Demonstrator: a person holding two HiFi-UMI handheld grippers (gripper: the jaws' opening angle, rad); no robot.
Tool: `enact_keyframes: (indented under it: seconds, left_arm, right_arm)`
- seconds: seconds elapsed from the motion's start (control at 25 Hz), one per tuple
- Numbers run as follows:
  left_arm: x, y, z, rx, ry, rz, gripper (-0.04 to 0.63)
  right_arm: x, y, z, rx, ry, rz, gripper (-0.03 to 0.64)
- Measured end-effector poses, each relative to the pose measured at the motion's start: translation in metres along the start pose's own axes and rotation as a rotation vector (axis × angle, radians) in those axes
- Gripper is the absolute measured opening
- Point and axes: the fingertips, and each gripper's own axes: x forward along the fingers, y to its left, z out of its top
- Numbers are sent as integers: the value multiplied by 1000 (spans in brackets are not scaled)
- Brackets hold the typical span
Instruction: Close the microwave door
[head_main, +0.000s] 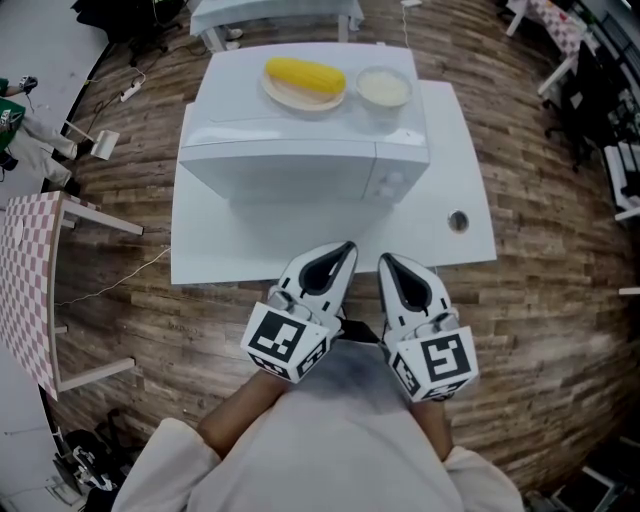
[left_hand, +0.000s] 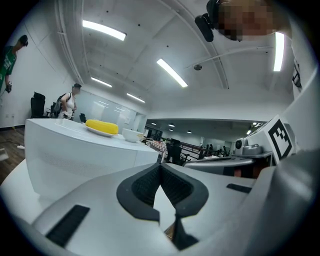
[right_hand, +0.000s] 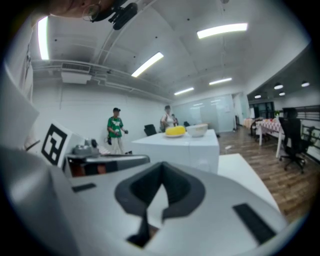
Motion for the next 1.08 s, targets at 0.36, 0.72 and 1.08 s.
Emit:
enact_keyframes:
  seconds: [0.36,0.72,1.08]
  left_arm:
    - [-11,3,0,-11,1,13,18]
    - [-11,16,-1,-43,3,17,18]
    - [-3,15,4,-39,16,18,18]
  right_arm:
    - [1,6,1,39,-4,49,21]
    - [7,8,10,34,-7,136,21]
    - [5,1,12,56,11,174,21]
